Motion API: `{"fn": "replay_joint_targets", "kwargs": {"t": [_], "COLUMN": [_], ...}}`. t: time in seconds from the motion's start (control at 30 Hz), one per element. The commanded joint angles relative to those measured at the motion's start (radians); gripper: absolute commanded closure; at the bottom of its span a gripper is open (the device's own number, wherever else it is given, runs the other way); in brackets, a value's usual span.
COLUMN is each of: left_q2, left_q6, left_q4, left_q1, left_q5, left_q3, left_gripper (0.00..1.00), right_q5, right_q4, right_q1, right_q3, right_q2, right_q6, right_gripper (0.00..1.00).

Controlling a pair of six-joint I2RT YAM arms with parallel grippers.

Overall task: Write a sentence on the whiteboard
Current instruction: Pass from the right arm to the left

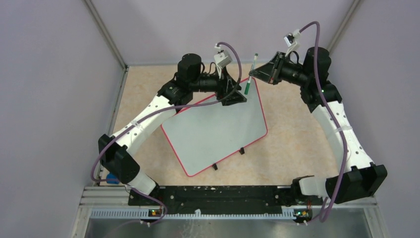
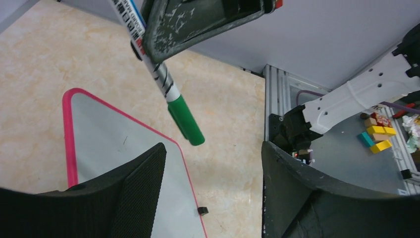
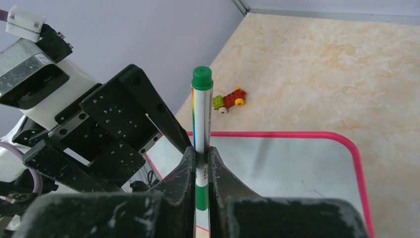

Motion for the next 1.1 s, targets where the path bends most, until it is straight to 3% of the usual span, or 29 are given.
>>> {"fn": "replay_joint_targets", "kwargs": {"t": [0.0, 0.17, 0.8, 0.9, 1.03, 1.07], "left_q2": [0.003, 0.009, 0.049, 0.05, 0.032, 0.023], "left_q6": [-0.1, -0.195, -0.177, -0.17, -0.119, -0.09], "left_q4": [0.138, 0.232, 0.182, 0.182, 0.14, 0.121], "left_q1": [-0.006, -0.007, -0.024, -0.025, -0.024, -0.024], "left_q5": [0.074, 0.115, -0.025, -0.025, -0.032, -0.037], "left_q3": [0.02, -0.033, -0.025, -0.021, -0.022, -0.021], "left_gripper": [0.26, 0.3, 0.46, 0.58, 0.87, 0.92], "right_q5": [-0.012, -0.029, -0.043, -0.045, -0.054, -0.062], "right_q4": [0.069, 0.083, 0.106, 0.108, 0.102, 0.093], "right_q1": [0.023, 0.031, 0.057, 0.059, 0.059, 0.06], "right_q3": [-0.006, -0.007, -0.05, -0.054, -0.065, -0.064], "right_q2": [-0.031, -0.033, -0.035, -0.037, -0.045, -0.048], "right_q6": [0.06, 0.09, 0.152, 0.155, 0.128, 0.112], "right_gripper": [1.0, 1.0, 1.0, 1.0, 0.99, 0.9]}}
